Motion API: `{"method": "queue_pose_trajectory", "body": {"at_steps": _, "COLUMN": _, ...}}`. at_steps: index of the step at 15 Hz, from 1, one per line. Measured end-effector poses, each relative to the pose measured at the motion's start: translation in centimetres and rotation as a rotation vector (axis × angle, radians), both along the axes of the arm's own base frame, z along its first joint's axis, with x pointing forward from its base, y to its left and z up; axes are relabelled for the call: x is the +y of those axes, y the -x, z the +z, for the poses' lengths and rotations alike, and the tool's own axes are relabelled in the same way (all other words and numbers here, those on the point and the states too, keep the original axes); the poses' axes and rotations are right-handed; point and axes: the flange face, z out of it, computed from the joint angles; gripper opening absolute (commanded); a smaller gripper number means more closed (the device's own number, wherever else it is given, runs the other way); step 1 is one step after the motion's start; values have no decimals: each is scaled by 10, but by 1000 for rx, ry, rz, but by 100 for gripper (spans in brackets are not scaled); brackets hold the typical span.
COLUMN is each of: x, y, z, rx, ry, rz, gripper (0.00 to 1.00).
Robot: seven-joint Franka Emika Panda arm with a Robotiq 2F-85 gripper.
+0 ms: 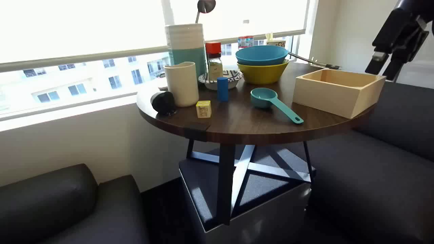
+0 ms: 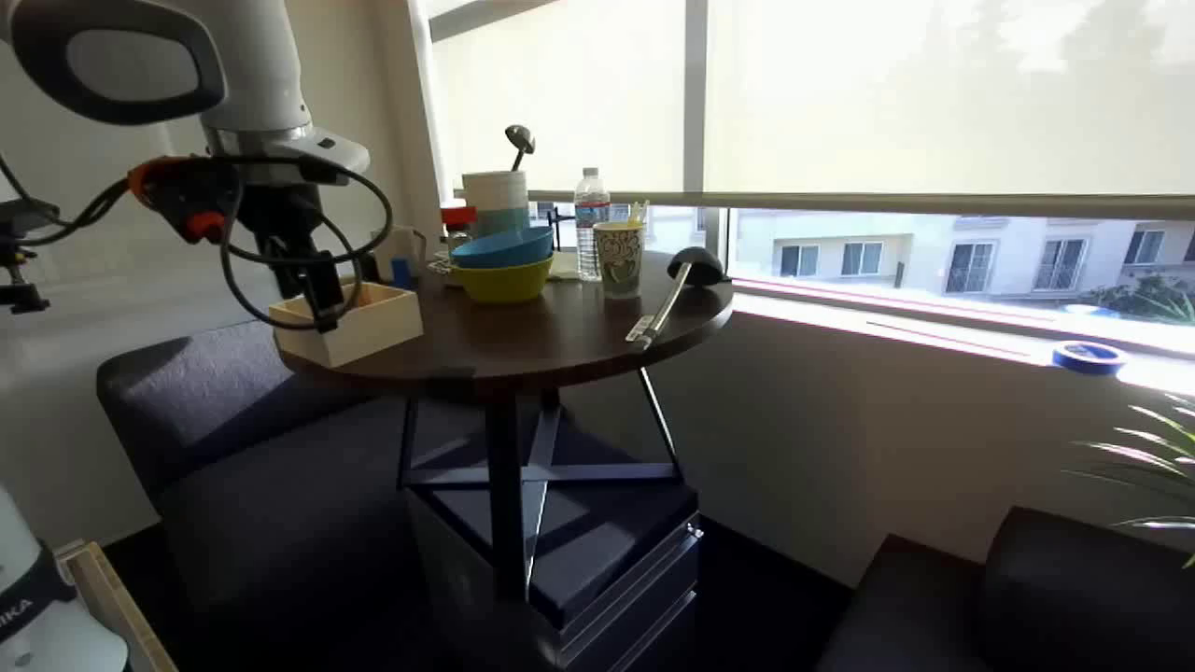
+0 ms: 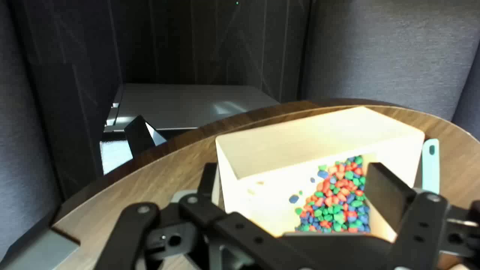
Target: Pour some content from the wooden box into the blue scoop on the table
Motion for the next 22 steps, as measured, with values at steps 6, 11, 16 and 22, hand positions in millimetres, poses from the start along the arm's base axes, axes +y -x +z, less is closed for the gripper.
{"method": "queue_pose_trajectory", "body": {"at_steps": 6, "x": 2, "y": 2, "z": -14, "rx": 35, "ry": -3, "rz": 3, "gripper": 100}}
{"method": "queue_pose_trajectory", "body": {"at_steps": 11, "x": 1, "y": -2, "z": -6, "rx": 16, "ry": 5, "rz": 0, "gripper": 100}}
{"method": "queue_pose_trajectory", "body": {"at_steps": 16, "x": -5, "y": -12, "z": 6, "rx": -20, "ry": 46, "rz": -15, "gripper": 100}}
{"method": "queue_pose_trajectory", "body": {"at_steps": 22, "x": -13, "y": -28, "z": -11, "rx": 14, "ry": 144, "rz": -11, "gripper": 100}}
